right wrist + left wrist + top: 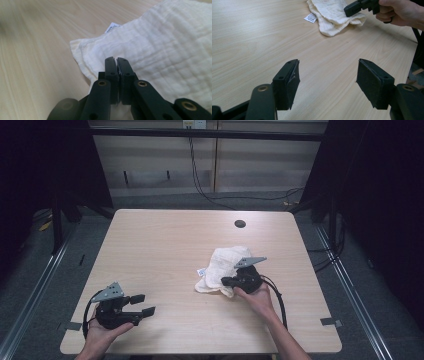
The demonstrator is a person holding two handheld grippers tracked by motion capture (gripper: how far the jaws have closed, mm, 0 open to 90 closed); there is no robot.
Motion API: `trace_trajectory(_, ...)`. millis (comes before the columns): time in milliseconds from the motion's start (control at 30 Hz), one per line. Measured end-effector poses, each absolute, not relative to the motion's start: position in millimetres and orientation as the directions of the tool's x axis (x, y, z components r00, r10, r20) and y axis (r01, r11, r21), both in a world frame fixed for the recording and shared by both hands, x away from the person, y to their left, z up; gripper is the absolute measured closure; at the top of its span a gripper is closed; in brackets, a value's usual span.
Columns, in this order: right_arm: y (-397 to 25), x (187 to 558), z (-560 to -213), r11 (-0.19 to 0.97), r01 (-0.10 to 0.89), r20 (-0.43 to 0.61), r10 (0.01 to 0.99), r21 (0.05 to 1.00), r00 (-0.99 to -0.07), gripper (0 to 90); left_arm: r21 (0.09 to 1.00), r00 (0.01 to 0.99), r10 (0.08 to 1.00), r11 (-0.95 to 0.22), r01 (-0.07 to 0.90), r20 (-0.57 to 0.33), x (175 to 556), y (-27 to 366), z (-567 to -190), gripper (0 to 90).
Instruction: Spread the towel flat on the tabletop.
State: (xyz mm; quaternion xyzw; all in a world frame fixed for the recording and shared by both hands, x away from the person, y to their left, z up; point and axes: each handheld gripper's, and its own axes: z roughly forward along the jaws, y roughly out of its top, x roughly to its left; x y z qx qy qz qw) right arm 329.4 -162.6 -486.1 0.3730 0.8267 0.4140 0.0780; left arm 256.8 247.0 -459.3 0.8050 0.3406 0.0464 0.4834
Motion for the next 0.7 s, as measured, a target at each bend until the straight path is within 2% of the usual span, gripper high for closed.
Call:
trace_trajectory(433, -153.5, 299.8, -481.3, 0.419, 0.537, 0.19, 0.631, 0.732, -0.752, 87.7, 0.81, 0.764, 0.594, -0.303, 0.502, -0.251, 257.1, 247.6, -459.2, 34.5)
trace_trajectory(700, -145.4, 267.0, -473.4, 0.463, 0.508, 0.174, 0.591, 0.726, -0.788, 87.6, 0.808, 0.761, 0.598, -0.303, 0.505, -0.251, 256.4, 247.0, -459.2, 34.5)
